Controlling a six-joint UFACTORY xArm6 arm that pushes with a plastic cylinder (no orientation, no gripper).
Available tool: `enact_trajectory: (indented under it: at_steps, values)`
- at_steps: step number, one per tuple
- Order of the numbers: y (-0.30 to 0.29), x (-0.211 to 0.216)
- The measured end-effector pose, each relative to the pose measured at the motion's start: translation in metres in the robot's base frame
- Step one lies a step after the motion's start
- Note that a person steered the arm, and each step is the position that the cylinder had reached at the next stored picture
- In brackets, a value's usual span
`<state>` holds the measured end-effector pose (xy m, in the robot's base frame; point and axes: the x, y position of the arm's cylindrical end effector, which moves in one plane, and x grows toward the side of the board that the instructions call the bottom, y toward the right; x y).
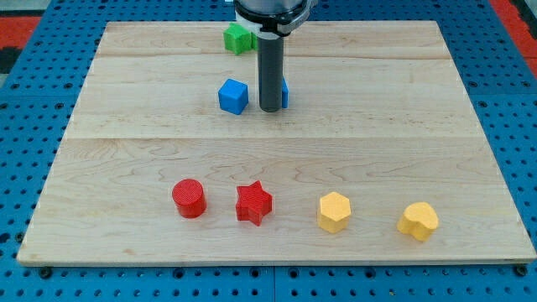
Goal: Move the blue cube slightly to the left
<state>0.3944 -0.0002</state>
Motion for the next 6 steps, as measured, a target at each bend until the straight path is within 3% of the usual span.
enact_trajectory:
  at_steps: [1,2,3,4,5,6]
  values:
    - [-0.044,-0.009]
    - [-0.045,-0.015]
    - [-0.011,-0.001]
    - [0.083,0.005]
    - [0.125,-0.079]
    - [0.101,-0.161]
